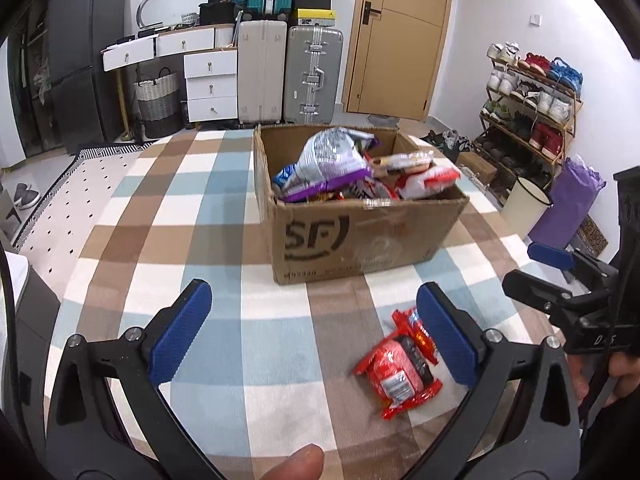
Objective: Organize snacks
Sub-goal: 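Move the left gripper to a red snack bag while the right gripper approaches the red Oreo pack, then close the left gripper on the red bag while the right gripper grasps the Oreo pack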
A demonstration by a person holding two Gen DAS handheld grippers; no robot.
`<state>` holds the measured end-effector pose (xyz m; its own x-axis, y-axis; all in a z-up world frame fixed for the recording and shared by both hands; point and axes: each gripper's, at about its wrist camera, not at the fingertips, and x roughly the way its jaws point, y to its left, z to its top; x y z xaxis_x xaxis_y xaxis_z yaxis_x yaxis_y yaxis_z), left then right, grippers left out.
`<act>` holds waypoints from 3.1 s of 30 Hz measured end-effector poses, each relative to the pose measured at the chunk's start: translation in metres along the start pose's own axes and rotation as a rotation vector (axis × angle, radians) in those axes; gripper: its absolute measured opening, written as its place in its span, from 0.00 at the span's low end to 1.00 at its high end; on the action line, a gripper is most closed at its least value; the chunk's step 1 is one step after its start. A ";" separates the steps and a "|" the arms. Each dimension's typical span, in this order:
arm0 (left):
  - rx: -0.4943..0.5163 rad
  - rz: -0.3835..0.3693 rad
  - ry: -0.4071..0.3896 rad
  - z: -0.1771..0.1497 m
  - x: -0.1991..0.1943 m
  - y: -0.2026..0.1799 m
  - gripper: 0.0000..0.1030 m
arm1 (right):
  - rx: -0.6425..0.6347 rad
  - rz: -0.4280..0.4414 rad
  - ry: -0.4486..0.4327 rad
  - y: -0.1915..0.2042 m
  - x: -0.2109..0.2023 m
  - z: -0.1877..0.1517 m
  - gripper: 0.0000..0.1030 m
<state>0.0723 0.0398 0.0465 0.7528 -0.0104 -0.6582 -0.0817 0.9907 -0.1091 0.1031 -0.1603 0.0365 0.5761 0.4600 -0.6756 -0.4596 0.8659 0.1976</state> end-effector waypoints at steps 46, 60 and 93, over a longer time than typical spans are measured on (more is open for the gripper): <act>-0.001 -0.047 0.259 -0.053 0.074 -0.014 0.99 | -0.172 0.028 0.210 0.007 0.097 -0.023 0.92; 0.004 -0.078 0.294 -0.052 0.089 -0.031 0.99 | -0.083 0.076 0.242 -0.012 0.077 -0.035 0.78; 0.021 -0.229 0.240 -0.049 0.078 -0.033 0.42 | -0.053 0.065 0.152 -0.005 0.052 -0.039 0.46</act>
<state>0.1017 -0.0003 -0.0373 0.5744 -0.2623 -0.7754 0.0874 0.9615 -0.2605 0.1088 -0.1484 -0.0275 0.4370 0.4764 -0.7629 -0.5301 0.8217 0.2094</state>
